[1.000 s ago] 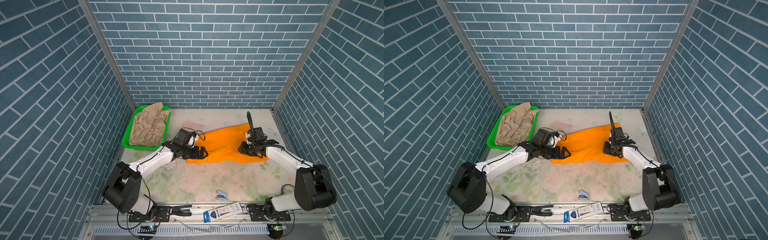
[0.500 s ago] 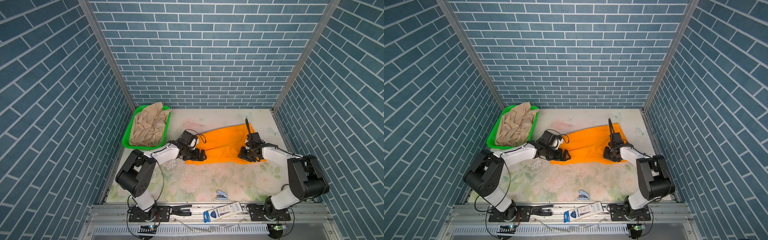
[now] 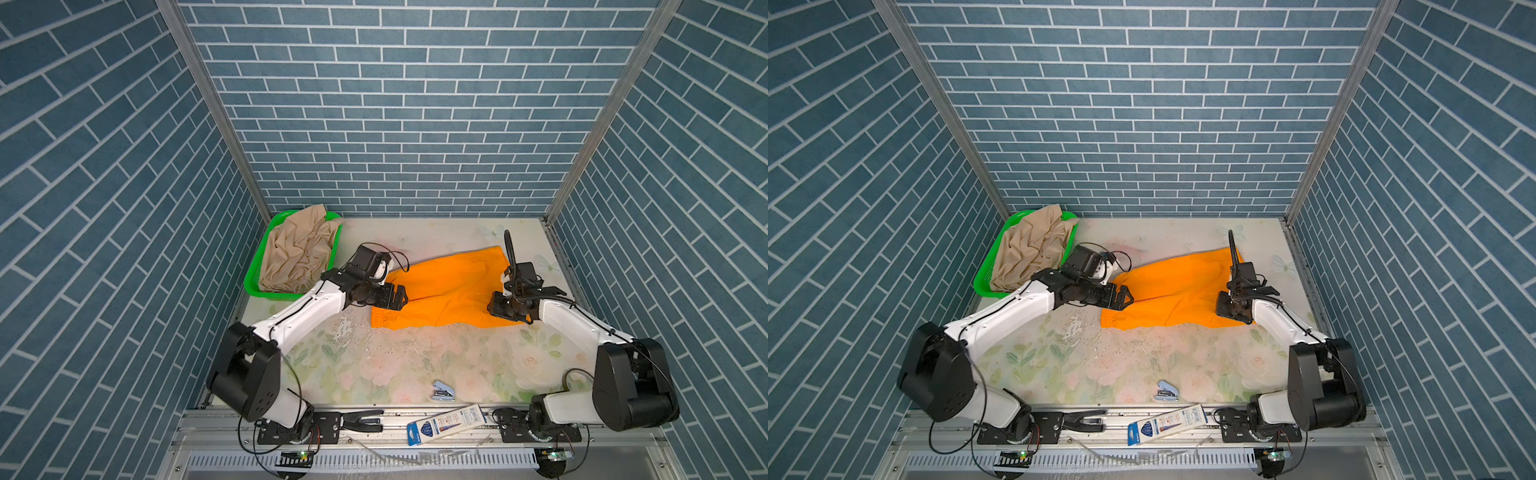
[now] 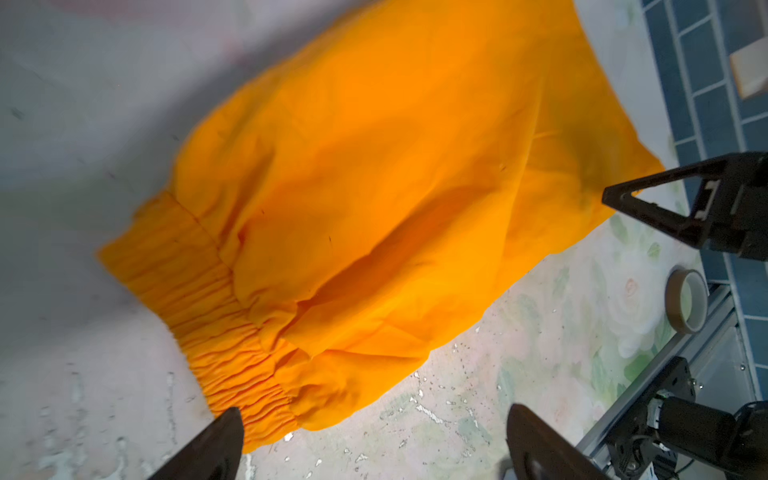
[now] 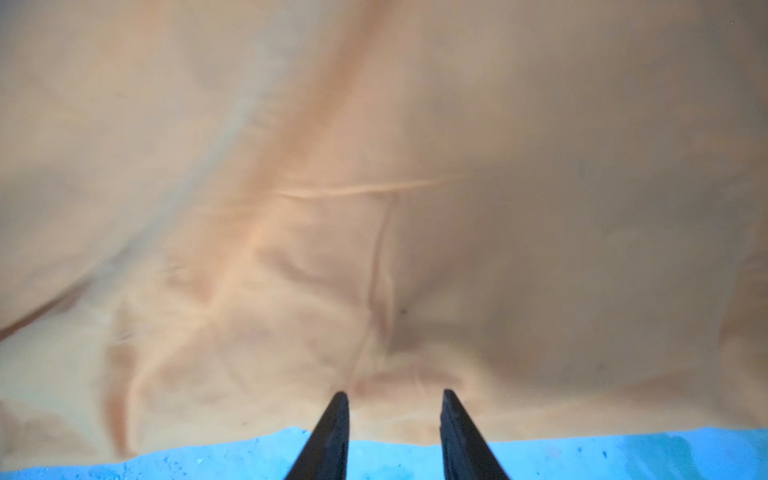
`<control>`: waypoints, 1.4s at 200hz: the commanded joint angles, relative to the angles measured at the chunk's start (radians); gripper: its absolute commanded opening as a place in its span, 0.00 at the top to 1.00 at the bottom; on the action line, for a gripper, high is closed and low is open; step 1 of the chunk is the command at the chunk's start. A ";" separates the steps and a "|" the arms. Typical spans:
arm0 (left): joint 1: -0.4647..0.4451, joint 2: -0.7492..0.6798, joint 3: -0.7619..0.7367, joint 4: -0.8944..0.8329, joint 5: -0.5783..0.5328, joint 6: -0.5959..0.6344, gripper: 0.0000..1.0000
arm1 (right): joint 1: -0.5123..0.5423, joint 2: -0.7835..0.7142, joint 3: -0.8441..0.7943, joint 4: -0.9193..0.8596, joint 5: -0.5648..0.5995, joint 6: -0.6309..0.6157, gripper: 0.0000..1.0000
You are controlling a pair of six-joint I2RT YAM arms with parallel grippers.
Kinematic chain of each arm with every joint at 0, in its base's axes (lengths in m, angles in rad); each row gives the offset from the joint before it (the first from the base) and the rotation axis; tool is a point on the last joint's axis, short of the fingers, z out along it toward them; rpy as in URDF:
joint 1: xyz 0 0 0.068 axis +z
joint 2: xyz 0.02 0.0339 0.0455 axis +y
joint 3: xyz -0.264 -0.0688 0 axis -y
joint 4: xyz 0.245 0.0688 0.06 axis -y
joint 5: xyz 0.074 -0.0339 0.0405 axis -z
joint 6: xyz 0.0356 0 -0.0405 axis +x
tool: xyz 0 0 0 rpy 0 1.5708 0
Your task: Fold and stack the shorts
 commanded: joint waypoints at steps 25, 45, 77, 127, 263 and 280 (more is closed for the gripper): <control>0.139 -0.194 0.066 -0.137 -0.149 -0.005 0.00 | 0.255 0.008 0.178 0.041 -0.002 -0.145 0.59; 0.263 -0.253 0.048 -0.160 -0.088 -0.034 0.00 | 0.418 0.113 0.253 0.116 0.008 -0.208 0.58; 0.371 -0.414 -0.031 -0.155 -0.121 -0.039 0.00 | 0.645 0.287 0.365 0.181 0.114 -0.373 0.56; 0.517 -0.554 -0.128 -0.245 -0.142 -0.070 0.00 | 0.804 0.443 0.458 0.204 0.145 -0.542 0.53; 0.593 -0.597 -0.278 -0.216 -0.122 -0.072 0.00 | 0.931 0.606 0.516 0.160 0.414 -0.852 0.44; 0.600 -0.589 -0.281 -0.217 -0.111 -0.067 0.00 | 0.933 0.627 0.521 0.174 0.417 -0.863 0.44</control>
